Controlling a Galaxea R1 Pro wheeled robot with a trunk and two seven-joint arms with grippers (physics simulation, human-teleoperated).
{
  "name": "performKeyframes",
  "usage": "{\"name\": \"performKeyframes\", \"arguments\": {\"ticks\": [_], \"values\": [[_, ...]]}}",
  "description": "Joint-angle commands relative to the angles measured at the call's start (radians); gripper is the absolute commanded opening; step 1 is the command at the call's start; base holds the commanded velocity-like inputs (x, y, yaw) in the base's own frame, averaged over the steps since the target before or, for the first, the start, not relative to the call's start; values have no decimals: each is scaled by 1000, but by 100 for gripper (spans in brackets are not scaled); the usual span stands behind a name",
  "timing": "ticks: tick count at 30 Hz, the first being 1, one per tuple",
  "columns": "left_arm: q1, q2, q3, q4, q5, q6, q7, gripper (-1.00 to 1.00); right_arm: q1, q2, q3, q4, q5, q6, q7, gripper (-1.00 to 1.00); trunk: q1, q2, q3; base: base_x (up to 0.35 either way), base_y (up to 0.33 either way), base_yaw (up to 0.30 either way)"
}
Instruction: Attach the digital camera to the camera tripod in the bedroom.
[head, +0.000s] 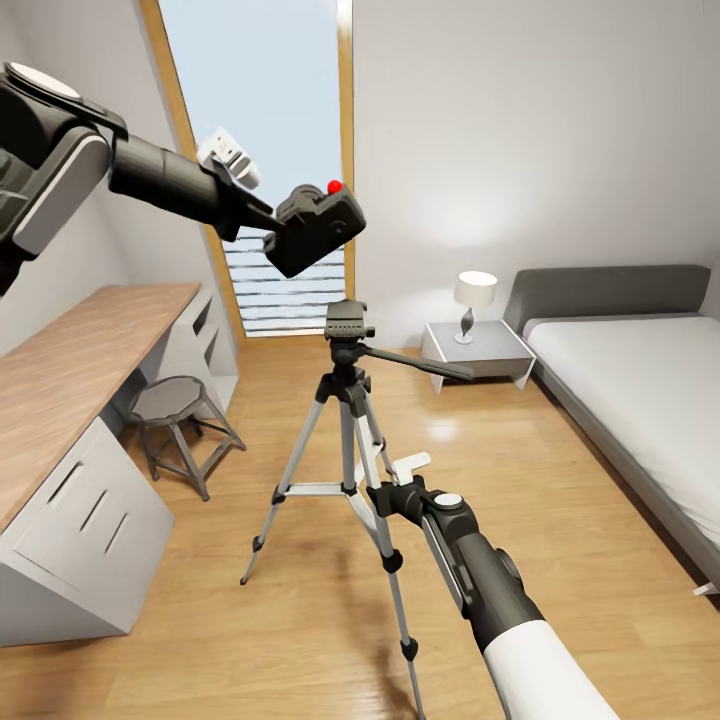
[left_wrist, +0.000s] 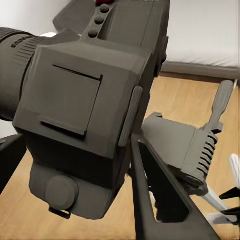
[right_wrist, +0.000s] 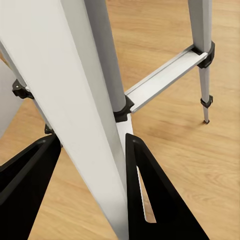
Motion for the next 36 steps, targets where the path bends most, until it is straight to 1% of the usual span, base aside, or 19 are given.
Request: {"name": "performKeyframes", "arguments": {"ticks": [1,5,11,14,15,20,26,36], "values": [[-7,1,-10,1,5,3,-2,-100,0,1,-1,15,22,3,7,-100,1,-2,-2,0,0,0],[-24,2,-25,2,6,2,-13,-100,0,1,-1,15,22,3,6,-100,1,-2,-2,0,0,0],[-45,3,-39,-4,6,3,-58,-100,0,1,-1,15,21,3,6,-100,1,-2,-2,0,0,0],[-48,6,-63,-7,5,2,-86,-100,0,1,-1,15,20,3,5,-100,1,-2,-2,0,0,0],[-49,11,-81,-8,6,2,-95,-100,0,1,-1,15,20,3,5,-100,1,-2,-2,0,0,0],[-50,31,-114,-17,6,2,-106,-100,0,1,-1,15,20,3,5,-100,1,-2,-2,0,0,0],[-51,37,-124,-28,4,4,-110,-100,0,1,-2,15,20,3,5,-100,1,-2,-2,0,0,0],[-51,17,-129,-29,-6,7,-109,-100,0,0,-2,15,21,3,5,-100,1,-2,-2,0,0,0]]}}
